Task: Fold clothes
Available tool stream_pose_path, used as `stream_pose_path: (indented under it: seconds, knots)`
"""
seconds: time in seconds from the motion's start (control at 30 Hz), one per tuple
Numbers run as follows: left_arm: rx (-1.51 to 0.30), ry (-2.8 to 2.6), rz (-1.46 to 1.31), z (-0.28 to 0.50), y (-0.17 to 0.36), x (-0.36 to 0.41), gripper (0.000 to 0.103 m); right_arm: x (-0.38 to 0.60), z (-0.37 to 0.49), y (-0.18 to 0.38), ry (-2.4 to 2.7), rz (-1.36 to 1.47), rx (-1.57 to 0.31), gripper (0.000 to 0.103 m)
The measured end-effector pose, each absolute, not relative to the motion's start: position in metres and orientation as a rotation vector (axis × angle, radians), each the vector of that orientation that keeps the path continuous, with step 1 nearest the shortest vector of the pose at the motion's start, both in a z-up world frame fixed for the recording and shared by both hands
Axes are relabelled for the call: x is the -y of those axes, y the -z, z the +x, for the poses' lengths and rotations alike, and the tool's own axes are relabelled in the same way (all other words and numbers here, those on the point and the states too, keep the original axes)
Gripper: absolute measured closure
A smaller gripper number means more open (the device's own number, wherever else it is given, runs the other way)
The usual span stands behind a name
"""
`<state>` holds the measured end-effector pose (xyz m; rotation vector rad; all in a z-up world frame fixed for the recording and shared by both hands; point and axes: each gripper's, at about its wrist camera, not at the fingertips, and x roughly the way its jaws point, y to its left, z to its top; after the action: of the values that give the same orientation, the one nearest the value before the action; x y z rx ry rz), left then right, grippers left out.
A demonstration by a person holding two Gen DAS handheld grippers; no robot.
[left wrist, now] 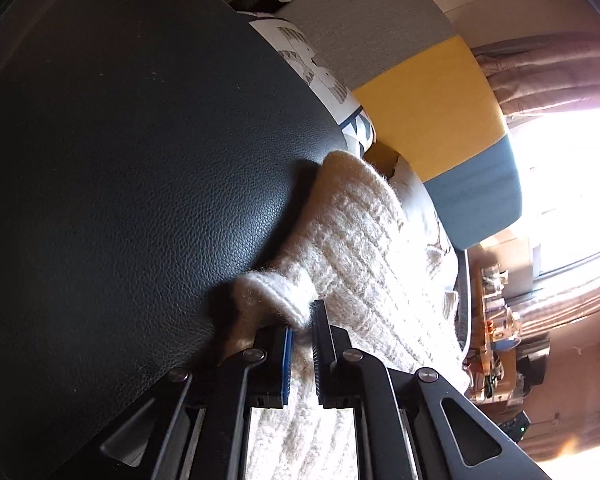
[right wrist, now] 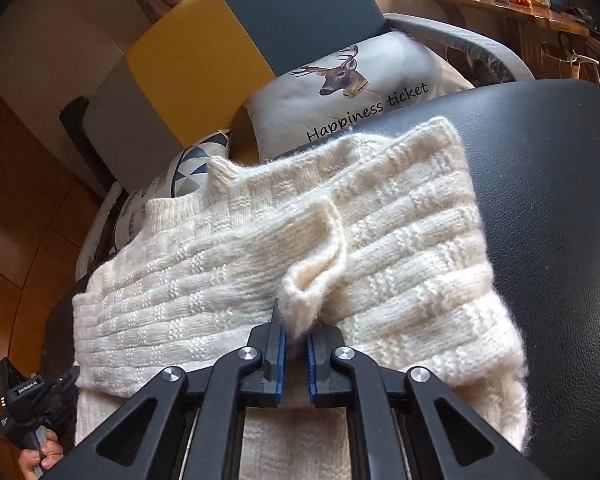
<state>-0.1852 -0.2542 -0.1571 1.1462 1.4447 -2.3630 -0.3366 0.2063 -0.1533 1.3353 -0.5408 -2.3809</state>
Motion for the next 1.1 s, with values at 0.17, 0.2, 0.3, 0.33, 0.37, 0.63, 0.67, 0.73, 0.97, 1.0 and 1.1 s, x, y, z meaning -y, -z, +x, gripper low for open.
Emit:
stream_pose_path:
  seconds: [0.17,0.2,0.3,0.33,0.37,0.63,0.67,0.73,0.97,1.0,1.1]
  knots:
    - [-1.599,2.343,1.156,-0.170,0.160,0.272,0.074,-0.244,-0.335,0.154,2.276,1.367,0.810,0.085]
    - [-1.580,2.353,1.131,-0.167,0.156,0.280,0.072,-0.247,-0.330,0.145,2.335,1.345,0.765,0.083]
    - [-1.521,2.378,1.070,-0.162,0.145,0.303,0.063,-0.247,-0.318,0.117,2.454,1.264,0.614,0.080]
    - [-1.503,2.382,1.071,-0.166,0.144,0.310,0.059,-0.240,-0.317,0.108,2.439,1.237,0.577,0.080]
    - [-1.491,2.386,1.076,-0.173,0.143,0.316,0.059,-0.234,-0.315,0.099,2.424,1.210,0.541,0.080]
    - [-1.349,2.562,1.265,-0.254,0.143,0.332,0.051,-0.142,-0.344,0.116,2.240,1.375,0.159,0.080]
    - [-1.333,2.592,1.284,-0.261,0.143,0.332,0.050,-0.140,-0.348,0.126,2.233,1.415,0.146,0.080]
    - [-1.310,2.627,1.339,-0.272,0.146,0.335,0.045,-0.147,-0.351,0.138,2.223,1.420,0.166,0.084]
    - [-1.273,2.756,1.423,-0.319,0.153,0.314,0.038,-0.172,-0.350,0.146,2.208,1.390,0.266,0.097]
    - [-1.236,2.769,1.428,-0.319,0.151,0.311,0.040,-0.173,-0.350,0.146,2.208,1.387,0.270,0.098]
    - [-1.032,2.797,1.453,-0.315,0.143,0.296,0.080,-0.178,-0.348,0.147,2.210,1.378,0.280,0.099]
